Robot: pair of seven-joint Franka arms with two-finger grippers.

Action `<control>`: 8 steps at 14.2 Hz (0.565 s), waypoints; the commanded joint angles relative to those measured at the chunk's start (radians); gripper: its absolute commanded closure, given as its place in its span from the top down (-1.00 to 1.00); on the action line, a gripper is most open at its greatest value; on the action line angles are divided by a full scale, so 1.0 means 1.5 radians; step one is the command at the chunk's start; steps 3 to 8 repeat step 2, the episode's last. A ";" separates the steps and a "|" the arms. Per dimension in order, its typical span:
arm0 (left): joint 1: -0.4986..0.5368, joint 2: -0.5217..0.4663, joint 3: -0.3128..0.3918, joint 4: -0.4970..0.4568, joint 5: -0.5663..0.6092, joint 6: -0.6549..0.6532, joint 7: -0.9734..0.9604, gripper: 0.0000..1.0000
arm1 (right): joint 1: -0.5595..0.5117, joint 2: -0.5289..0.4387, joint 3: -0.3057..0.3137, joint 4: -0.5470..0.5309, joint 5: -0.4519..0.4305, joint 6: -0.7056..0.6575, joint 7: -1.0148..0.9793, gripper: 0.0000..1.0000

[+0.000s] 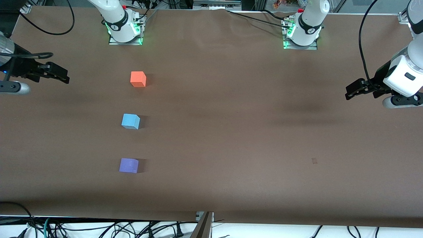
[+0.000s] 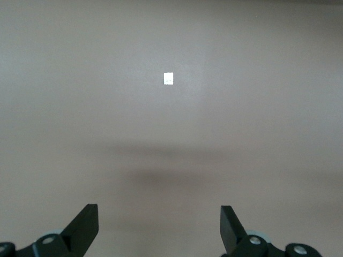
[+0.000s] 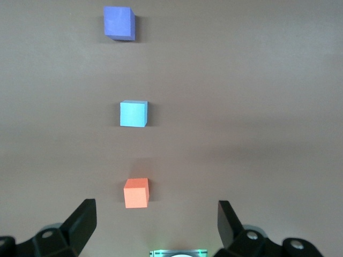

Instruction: Place blue block between orange and purple blocks

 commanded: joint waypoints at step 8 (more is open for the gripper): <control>-0.003 0.010 0.001 0.018 0.002 -0.006 -0.001 1.00 | -0.002 -0.004 0.003 -0.003 -0.020 -0.002 -0.005 1.00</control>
